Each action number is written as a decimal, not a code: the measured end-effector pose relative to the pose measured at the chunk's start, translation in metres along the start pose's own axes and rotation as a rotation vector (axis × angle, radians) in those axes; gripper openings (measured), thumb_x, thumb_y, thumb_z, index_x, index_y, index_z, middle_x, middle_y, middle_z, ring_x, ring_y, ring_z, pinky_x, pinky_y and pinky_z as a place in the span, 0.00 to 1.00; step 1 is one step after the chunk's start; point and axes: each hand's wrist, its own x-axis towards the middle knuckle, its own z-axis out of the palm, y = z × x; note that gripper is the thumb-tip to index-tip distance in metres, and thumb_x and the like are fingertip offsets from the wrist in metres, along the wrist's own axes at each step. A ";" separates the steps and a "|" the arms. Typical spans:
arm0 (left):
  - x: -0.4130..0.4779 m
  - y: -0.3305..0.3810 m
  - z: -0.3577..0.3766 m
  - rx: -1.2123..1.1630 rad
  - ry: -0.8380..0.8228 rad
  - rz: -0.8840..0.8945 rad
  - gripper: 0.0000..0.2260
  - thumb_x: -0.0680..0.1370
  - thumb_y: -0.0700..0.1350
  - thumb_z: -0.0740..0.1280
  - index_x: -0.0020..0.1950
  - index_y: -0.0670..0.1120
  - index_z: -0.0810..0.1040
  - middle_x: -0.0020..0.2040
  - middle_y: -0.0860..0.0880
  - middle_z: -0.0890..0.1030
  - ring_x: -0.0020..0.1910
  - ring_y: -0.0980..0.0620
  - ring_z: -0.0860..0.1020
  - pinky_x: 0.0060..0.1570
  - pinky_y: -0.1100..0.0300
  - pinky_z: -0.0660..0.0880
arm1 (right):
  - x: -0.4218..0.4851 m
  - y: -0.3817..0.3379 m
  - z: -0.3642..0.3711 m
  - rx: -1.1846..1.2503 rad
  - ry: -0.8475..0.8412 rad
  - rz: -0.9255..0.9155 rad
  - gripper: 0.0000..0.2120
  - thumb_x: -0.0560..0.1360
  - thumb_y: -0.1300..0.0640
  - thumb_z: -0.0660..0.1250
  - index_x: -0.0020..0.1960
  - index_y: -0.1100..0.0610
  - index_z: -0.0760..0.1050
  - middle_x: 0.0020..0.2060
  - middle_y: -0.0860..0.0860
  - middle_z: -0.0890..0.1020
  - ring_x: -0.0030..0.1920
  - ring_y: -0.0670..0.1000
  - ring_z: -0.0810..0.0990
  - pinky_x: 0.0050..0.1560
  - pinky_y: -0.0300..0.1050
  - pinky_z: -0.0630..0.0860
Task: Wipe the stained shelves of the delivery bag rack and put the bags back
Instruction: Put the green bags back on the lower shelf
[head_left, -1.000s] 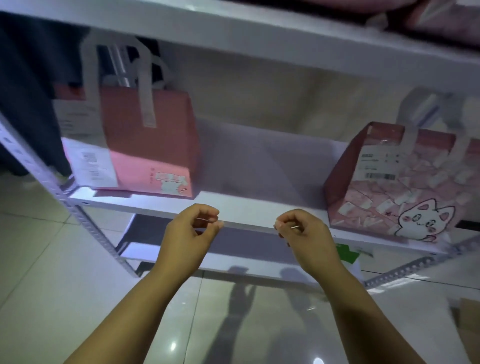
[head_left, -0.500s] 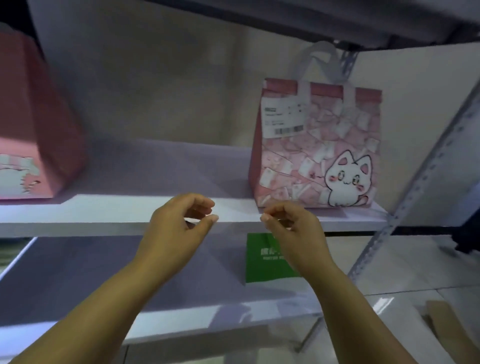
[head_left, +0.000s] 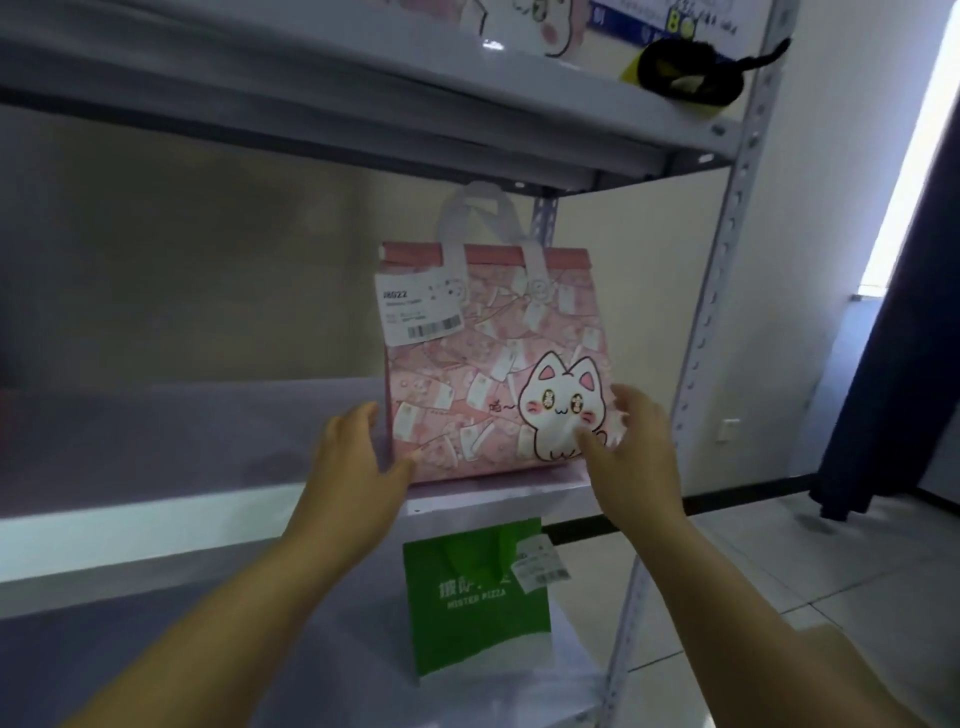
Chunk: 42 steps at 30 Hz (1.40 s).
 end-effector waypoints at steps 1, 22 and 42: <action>0.001 0.002 0.002 -0.017 -0.009 0.011 0.23 0.75 0.48 0.68 0.68 0.51 0.64 0.63 0.53 0.66 0.62 0.51 0.69 0.59 0.55 0.69 | 0.006 0.002 -0.001 -0.028 -0.015 0.025 0.30 0.72 0.54 0.70 0.70 0.52 0.61 0.65 0.51 0.67 0.62 0.50 0.69 0.59 0.49 0.70; -0.015 -0.023 -0.032 -0.166 0.091 -0.016 0.20 0.74 0.42 0.68 0.65 0.51 0.69 0.62 0.51 0.74 0.58 0.52 0.75 0.59 0.50 0.73 | -0.005 -0.016 0.027 0.230 -0.266 0.166 0.20 0.73 0.57 0.69 0.63 0.56 0.68 0.52 0.48 0.76 0.50 0.48 0.75 0.43 0.39 0.73; -0.055 -0.092 -0.188 0.189 0.322 -0.085 0.19 0.75 0.46 0.67 0.65 0.53 0.70 0.54 0.52 0.72 0.49 0.56 0.72 0.50 0.62 0.66 | -0.086 -0.130 0.120 0.466 -0.525 -0.037 0.19 0.73 0.59 0.68 0.61 0.46 0.71 0.48 0.36 0.76 0.50 0.40 0.76 0.40 0.30 0.72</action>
